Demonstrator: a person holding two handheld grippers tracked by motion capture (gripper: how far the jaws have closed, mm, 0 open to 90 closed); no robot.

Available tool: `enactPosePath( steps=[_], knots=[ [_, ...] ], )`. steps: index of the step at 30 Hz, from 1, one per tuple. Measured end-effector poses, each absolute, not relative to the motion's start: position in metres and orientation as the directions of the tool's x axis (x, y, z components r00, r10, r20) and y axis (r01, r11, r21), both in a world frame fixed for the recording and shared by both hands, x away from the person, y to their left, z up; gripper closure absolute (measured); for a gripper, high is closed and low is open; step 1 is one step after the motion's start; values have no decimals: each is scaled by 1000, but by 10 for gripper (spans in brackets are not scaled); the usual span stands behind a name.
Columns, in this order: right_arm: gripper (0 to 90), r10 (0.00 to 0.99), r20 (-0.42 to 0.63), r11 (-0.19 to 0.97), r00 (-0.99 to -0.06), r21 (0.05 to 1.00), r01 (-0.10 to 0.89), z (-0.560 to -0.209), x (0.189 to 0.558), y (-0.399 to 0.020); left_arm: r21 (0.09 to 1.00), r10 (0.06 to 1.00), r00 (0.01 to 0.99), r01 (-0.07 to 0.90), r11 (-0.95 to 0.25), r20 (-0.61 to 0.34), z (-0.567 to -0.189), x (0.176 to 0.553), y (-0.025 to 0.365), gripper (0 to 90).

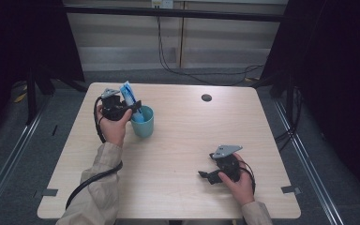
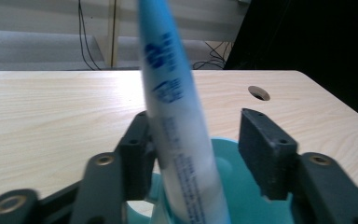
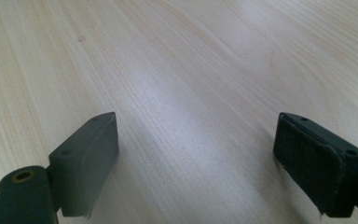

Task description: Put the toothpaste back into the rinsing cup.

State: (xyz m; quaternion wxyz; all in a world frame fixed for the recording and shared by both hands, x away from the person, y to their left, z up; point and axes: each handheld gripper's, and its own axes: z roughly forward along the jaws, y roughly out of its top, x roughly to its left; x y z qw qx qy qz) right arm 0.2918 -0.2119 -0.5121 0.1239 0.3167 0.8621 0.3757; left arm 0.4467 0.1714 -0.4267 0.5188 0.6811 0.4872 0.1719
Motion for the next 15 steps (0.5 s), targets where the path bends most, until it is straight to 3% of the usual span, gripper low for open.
enactPosePath(
  steps=[7,15],
  knots=[
    [136,636,25,519,-772,725,452,-512,292,-211,866,846,451,500,24,-284,-427,447,174,332],
    [136,633,25,521,-774,725,450,-512,292,-211,864,849,439,502,40,-294,-427,444,179,294]
  ],
)
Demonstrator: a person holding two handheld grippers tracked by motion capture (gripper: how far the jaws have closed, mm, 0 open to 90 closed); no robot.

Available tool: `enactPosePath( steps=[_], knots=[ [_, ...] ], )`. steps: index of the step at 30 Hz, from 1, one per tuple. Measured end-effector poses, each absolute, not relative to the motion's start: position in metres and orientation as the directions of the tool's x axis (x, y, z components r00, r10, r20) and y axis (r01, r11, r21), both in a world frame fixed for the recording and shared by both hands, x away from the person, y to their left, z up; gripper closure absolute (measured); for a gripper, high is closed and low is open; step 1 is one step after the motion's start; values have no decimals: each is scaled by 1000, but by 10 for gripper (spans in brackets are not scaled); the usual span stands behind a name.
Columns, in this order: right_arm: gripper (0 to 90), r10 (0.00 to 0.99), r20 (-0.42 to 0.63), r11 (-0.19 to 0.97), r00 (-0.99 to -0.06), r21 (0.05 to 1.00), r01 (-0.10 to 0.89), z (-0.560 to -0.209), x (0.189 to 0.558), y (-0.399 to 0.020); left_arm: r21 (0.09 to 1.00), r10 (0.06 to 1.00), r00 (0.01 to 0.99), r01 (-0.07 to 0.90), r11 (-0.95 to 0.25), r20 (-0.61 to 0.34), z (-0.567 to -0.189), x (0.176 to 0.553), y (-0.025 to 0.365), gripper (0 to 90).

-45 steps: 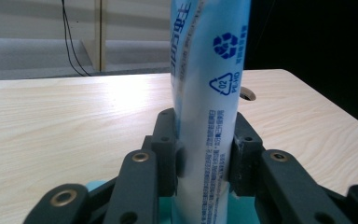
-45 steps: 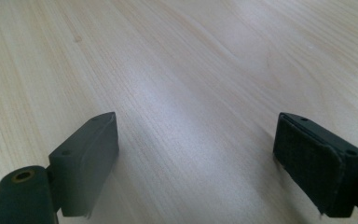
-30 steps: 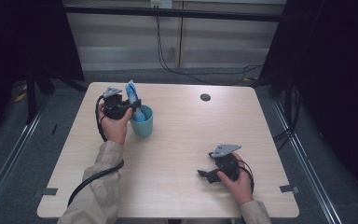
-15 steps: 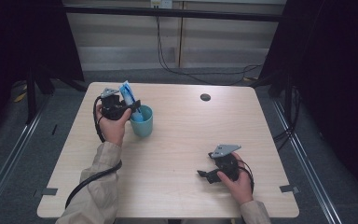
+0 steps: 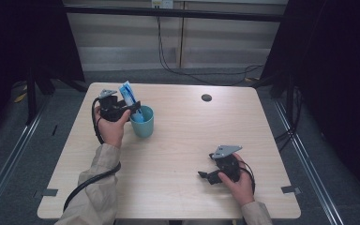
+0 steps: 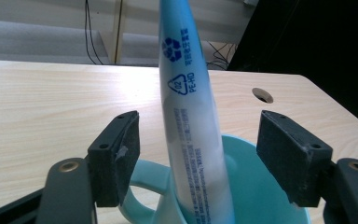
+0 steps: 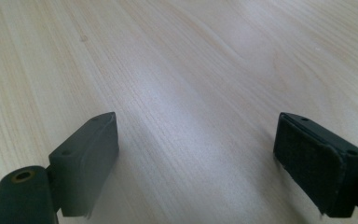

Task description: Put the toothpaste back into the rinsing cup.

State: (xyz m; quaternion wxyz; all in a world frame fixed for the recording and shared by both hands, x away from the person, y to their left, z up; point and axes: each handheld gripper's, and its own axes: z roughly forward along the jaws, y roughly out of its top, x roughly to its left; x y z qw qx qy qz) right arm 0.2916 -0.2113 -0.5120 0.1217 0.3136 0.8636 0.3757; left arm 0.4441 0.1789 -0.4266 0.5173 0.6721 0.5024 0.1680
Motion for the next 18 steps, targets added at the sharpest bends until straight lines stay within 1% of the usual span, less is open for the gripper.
enactPosePath(
  steps=[18],
  knots=[
    [135,632,26,521,-774,725,450,-512,292,-211,862,848,437,506,43,-299,-427,436,191,243]
  ],
)
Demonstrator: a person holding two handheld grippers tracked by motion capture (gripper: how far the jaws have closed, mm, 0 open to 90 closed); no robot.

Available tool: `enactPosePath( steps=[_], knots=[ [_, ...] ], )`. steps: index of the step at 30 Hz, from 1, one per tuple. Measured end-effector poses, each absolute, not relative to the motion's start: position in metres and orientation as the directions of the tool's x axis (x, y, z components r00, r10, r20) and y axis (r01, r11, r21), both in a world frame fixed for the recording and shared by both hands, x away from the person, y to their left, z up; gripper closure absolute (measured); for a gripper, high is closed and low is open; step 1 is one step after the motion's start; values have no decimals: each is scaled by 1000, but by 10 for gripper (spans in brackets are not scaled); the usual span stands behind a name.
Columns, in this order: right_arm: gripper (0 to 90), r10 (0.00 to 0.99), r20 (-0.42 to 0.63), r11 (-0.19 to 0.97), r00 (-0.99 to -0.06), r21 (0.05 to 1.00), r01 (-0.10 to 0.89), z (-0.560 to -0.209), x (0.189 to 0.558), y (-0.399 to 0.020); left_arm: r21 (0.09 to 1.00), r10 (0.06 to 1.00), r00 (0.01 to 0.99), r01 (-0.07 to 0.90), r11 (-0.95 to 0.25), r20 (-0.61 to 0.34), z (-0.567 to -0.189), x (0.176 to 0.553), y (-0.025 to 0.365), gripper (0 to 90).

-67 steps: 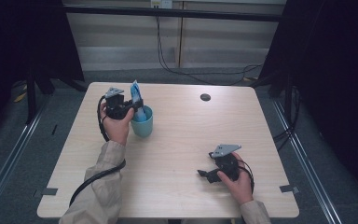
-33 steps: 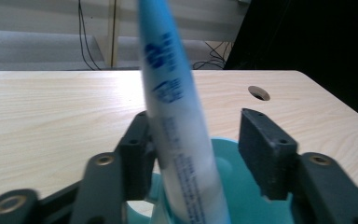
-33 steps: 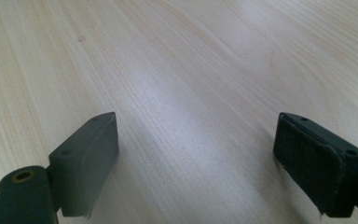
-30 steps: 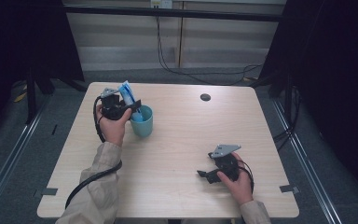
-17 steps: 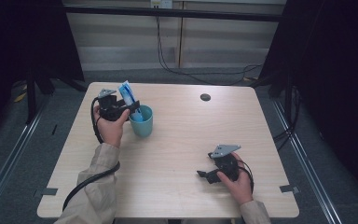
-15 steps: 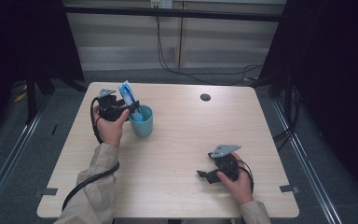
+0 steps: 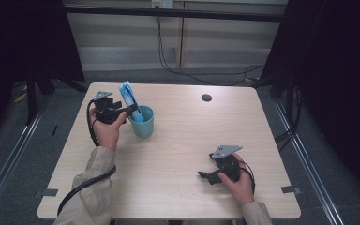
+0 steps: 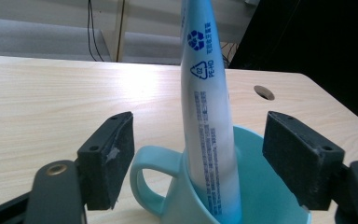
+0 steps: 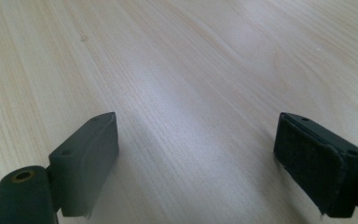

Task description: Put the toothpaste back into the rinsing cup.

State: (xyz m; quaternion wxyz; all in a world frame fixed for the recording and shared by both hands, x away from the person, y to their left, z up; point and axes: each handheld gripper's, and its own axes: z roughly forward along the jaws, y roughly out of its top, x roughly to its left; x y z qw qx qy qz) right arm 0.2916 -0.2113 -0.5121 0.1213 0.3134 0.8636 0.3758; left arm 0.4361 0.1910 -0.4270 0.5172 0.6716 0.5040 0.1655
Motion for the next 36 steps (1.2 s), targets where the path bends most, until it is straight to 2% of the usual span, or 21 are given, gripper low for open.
enactPosePath(
  steps=[12,36],
  knots=[
    [135,632,26,521,-774,725,450,-512,292,-211,863,842,444,503,49,-307,-428,430,197,198],
    [137,633,24,522,-774,725,449,-512,291,-211,859,813,489,512,26,-316,-439,413,205,190]
  ],
)
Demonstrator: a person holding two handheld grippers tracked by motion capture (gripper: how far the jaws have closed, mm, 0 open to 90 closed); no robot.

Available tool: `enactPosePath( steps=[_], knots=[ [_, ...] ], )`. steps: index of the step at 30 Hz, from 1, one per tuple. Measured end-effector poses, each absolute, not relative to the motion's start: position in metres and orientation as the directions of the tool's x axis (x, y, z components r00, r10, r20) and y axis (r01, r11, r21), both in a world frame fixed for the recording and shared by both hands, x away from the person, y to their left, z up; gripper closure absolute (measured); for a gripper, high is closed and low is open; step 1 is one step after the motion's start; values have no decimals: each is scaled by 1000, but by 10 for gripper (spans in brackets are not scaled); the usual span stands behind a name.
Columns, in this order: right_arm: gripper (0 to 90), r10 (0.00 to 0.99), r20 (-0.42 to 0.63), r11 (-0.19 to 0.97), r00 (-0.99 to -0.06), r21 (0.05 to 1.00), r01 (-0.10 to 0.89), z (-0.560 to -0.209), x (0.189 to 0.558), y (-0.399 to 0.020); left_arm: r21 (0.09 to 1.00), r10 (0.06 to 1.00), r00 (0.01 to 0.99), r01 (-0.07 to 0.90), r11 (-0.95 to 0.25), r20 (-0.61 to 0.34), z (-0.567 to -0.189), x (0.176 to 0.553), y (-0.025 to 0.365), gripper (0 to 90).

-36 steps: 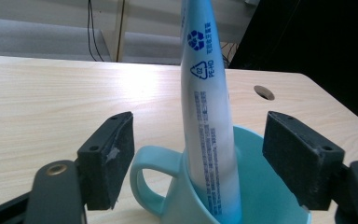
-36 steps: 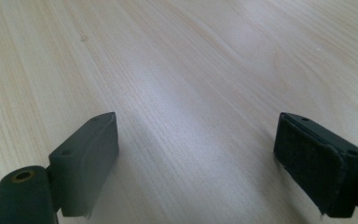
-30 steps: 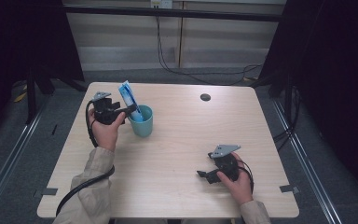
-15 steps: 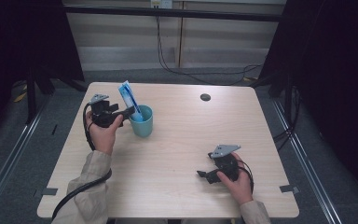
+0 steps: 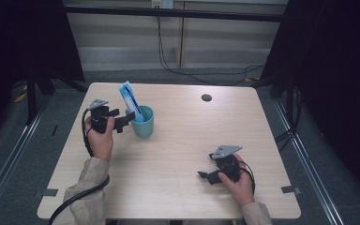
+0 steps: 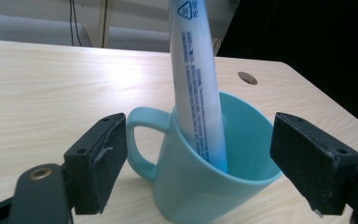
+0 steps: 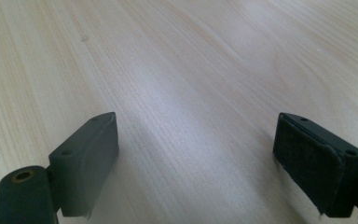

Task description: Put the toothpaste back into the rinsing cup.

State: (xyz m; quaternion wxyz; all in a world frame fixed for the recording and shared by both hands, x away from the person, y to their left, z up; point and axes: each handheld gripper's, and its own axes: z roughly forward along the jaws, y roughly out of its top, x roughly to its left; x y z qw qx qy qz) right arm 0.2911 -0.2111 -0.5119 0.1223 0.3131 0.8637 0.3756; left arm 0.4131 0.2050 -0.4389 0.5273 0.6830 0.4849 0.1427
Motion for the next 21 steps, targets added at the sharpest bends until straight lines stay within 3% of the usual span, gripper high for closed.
enactPosePath(
  steps=[21],
  knots=[
    [135,630,26,522,-776,725,449,-512,291,-211,866,793,527,500,1,-305,-441,397,213,163]
  ],
)
